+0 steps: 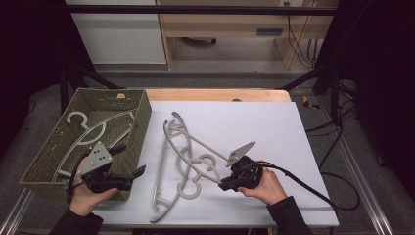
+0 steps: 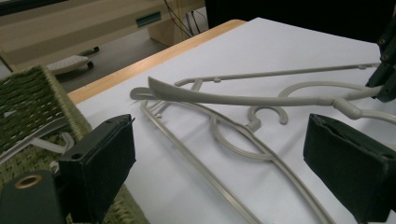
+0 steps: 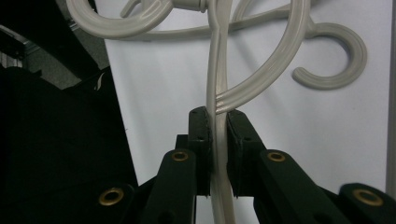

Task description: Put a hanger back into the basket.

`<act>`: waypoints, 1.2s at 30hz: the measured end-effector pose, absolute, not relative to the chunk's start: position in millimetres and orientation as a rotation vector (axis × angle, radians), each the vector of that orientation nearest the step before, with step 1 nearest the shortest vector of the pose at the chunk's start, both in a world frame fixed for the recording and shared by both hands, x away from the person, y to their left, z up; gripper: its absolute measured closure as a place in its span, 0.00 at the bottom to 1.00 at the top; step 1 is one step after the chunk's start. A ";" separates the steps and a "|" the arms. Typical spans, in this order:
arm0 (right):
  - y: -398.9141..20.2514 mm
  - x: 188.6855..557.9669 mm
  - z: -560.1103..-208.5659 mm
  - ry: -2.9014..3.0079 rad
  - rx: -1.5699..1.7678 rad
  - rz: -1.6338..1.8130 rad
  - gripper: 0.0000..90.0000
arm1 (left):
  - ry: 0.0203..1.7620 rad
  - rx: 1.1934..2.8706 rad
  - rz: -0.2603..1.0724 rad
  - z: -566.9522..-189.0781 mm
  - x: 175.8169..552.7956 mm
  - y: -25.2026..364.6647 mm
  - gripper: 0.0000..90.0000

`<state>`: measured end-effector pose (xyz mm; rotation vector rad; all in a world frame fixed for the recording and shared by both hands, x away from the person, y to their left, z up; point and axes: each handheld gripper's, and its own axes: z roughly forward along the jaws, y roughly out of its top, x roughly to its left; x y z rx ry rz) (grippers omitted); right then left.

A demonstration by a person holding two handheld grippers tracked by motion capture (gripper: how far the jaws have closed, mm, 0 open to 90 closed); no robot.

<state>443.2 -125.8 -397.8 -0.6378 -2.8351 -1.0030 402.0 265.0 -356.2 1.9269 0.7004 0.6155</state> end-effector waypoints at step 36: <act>-127.0 424.1 -386.1 -2.782 -0.359 -0.938 0.91 | 0.089 2.451 0.683 -388.7 400.2 154.2 0.41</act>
